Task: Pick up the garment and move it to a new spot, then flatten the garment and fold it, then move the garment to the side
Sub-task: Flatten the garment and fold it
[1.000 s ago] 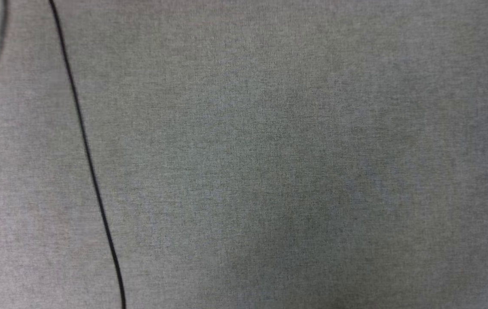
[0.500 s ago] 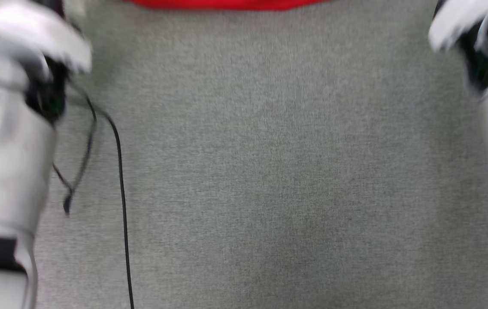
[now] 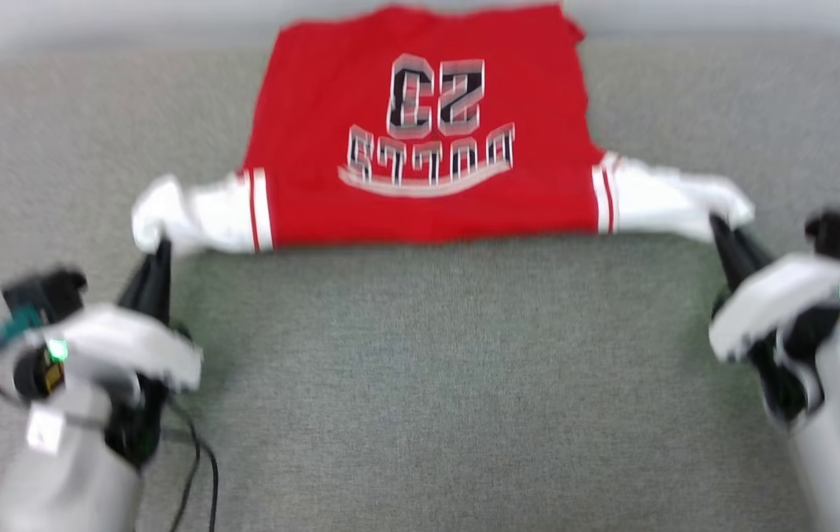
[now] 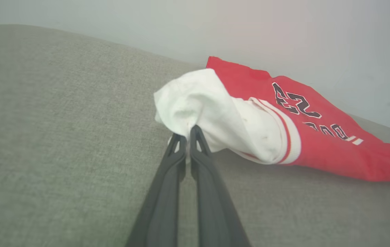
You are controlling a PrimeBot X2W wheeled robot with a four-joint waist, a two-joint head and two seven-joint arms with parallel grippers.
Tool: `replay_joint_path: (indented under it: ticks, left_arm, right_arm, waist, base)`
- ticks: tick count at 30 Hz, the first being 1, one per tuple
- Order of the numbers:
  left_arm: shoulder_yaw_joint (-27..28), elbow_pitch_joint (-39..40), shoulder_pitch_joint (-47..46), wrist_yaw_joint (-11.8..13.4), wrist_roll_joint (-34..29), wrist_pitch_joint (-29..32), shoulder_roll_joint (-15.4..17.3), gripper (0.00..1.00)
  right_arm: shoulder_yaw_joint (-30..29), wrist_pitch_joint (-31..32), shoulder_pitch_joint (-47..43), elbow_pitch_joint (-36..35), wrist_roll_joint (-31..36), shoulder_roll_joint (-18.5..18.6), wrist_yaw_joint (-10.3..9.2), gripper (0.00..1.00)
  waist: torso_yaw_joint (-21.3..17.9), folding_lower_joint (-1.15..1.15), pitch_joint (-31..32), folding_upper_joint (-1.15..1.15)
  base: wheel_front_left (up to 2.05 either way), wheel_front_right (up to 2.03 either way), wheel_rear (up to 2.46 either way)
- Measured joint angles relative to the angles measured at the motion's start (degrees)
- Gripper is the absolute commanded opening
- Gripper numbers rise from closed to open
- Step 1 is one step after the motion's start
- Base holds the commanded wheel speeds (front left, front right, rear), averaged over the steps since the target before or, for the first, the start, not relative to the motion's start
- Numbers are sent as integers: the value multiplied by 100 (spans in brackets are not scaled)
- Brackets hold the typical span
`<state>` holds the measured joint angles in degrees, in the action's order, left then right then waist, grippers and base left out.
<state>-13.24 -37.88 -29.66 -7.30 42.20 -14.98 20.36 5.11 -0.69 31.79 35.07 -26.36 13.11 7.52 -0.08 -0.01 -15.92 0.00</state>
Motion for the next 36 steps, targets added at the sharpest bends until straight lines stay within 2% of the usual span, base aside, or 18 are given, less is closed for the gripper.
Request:
replay_joint_path:
  ticks: [9,16,24,25,26,27,28,31,32,36]
  left_arm:
    - [16,790,1703,308,-100,29,-109,0]
    - [-101,1552,2799,743,-79,341,-75,0]
    - [-154,2450,3638,1135,-73,587,-7,0]
    - [-172,2551,3687,1165,-86,624,-2,0]
    - [-192,2640,3721,1189,-100,642,4,0]
    - [-232,2717,3730,1194,-133,684,23,0]
    - [-268,2797,3729,1221,-172,722,41,0]
    - [-319,2978,3707,1240,-208,777,52,0]
    - [-358,3145,3584,1244,-269,786,57,0]
    - [-425,3312,3396,1237,-356,756,42,0]
  right_arm:
    - [-641,396,-1973,-1112,110,-289,0,0]
    - [-1225,902,-3443,-2275,582,-714,1,0]
    - [-1407,1496,-4547,-3156,1105,-925,1,0]
    - [-1414,1546,-4596,-3210,1158,-935,1,12]
    - [-1421,1581,-4617,-3256,1200,-947,1,41]
    - [-1417,1578,-4617,-3310,1212,-954,0,87]
    - [-1414,1560,-4601,-3363,1212,-957,0,100]
    - [-1425,1358,-4383,-3457,1237,-973,-1,100]
    - [-1540,1140,-3835,-3401,1244,-982,-1,100]
    - [-1758,968,-3197,-3169,1295,-982,-1,100]
  waist:
    - [23,-1,753,0]
    - [46,-1,1151,0]
    - [140,0,1373,0]
    - [155,0,1376,0]
    - [170,0,1374,0]
    - [190,0,1366,0]
    - [213,0,1349,0]
    - [271,0,1269,0]
    - [333,1,1143,0]
    - [420,1,965,0]
  base:
    - [0,0,0]
    - [0,0,0]
    - [0,0,0]
    - [0,0,0]
    - [0,0,0]
    - [0,0,0]
    - [0,0,0]
    - [0,0,0]
    - [0,0,0]
    - [0,0,0]
